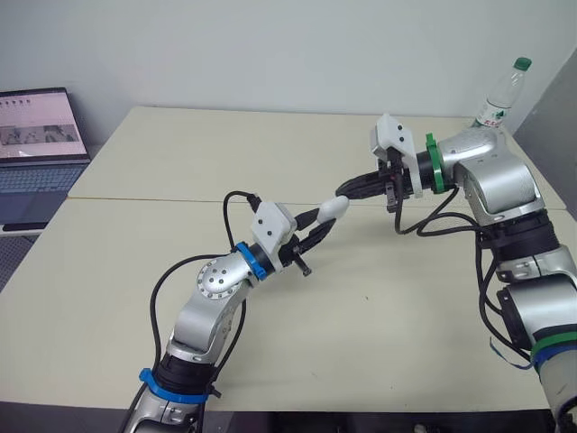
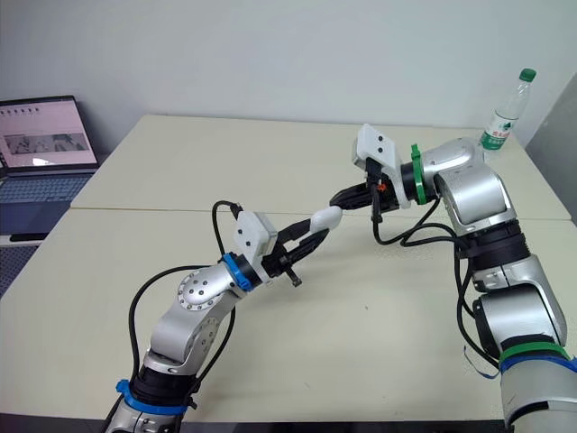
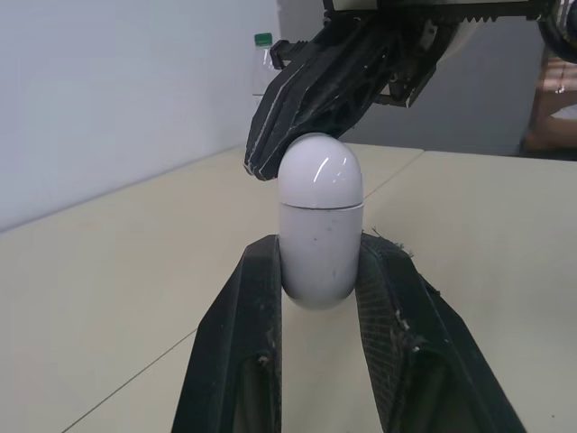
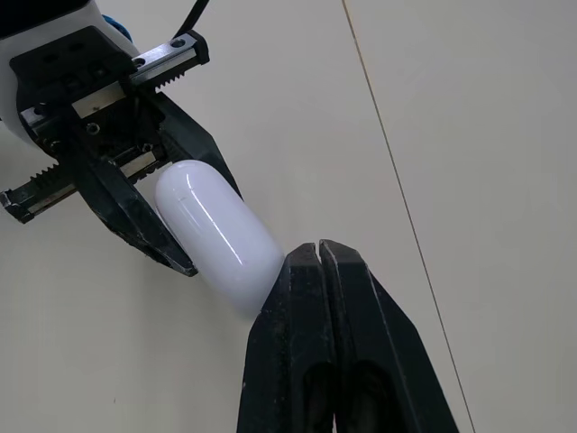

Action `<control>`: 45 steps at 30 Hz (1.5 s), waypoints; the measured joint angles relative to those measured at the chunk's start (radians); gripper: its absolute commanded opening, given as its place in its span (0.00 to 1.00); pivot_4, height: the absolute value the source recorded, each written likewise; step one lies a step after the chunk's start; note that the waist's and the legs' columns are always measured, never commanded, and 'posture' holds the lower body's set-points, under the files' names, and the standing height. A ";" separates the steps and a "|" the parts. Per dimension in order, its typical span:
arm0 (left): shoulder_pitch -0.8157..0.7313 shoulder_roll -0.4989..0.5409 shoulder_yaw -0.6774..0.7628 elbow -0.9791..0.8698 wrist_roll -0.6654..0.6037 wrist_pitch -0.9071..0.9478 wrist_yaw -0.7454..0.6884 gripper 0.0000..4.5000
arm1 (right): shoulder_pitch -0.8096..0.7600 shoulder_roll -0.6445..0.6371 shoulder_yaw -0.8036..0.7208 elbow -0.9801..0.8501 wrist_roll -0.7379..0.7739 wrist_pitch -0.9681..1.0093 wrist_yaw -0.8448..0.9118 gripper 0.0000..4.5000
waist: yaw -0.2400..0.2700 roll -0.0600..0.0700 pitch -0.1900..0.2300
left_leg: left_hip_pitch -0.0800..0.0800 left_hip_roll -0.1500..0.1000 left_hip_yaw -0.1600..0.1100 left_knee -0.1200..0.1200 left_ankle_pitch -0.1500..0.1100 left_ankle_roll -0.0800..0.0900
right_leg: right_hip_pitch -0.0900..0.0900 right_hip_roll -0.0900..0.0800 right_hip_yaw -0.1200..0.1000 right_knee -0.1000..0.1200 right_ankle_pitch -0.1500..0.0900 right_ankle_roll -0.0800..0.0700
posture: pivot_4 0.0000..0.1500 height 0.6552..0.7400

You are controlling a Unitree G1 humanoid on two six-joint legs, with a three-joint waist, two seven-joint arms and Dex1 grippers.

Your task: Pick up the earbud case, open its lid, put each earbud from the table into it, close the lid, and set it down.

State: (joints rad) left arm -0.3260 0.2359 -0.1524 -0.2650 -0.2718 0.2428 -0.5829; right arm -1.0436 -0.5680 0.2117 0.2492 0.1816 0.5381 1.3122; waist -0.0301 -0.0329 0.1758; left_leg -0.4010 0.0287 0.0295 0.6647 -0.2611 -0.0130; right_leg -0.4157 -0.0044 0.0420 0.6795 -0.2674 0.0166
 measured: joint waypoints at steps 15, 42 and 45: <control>-0.045 -0.046 0.213 -0.043 -0.539 0.652 0.136 0.18 | 0.252 0.073 -0.270 -0.201 0.181 0.069 -0.308 0.29 | 0.005 0.000 0.000 | -0.001 -0.001 -0.003 0.000 0.000 0.000 | 0.002 0.000 -0.002 -0.002 0.000 0.000 | 1.00 1.00; 0.014 0.055 0.491 0.115 -0.832 1.196 0.394 1.00 | 0.572 -0.048 -0.226 -0.294 0.226 -0.191 -0.210 1.00 | -0.030 0.000 -0.001 | 0.012 0.002 -0.001 -0.003 0.000 -0.001 | 0.008 0.006 0.003 0.000 -0.002 -0.001 | 1.00 1.00; 0.085 0.175 0.509 0.018 -0.845 1.202 0.360 1.00 | 0.547 -0.054 -0.225 -0.252 0.225 -0.216 -0.192 1.00 | -0.033 -0.001 -0.001 | 0.013 0.003 -0.001 -0.004 0.000 -0.001 | 0.009 0.008 0.003 0.001 -0.004 -0.004 | 1.00 1.00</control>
State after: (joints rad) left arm -0.2409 0.4109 0.3566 -0.2475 -1.1171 1.4450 -0.2231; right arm -0.4962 -0.6221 -0.0134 -0.0023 0.4061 0.3223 1.1206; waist -0.0630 -0.0337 0.1749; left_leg -0.3877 0.0317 0.0284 0.6608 -0.2612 -0.0145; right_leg -0.4071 0.0032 0.0449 0.6804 -0.2710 0.0124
